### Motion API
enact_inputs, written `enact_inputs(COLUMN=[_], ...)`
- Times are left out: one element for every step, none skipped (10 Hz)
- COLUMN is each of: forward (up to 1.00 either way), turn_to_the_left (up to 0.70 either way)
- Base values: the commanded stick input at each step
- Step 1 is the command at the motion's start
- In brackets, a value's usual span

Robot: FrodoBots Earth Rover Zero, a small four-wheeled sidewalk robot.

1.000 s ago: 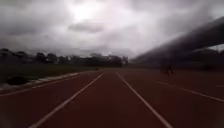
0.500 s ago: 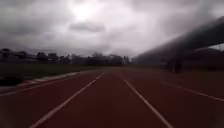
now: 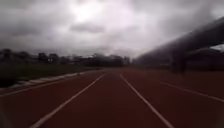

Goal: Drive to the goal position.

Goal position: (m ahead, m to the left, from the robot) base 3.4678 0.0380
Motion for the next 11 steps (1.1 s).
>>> enact_inputs(forward=[0.70, 0.70, 0.70, 0.70, 0.70, 0.70, 0.70, 0.70, 0.70, 0.70, 0.70], turn_to_the_left=[0.00, 0.00, -0.35, -0.35, 0.00, 0.00, 0.00, 0.00, 0.00, 0.00, 0.00])
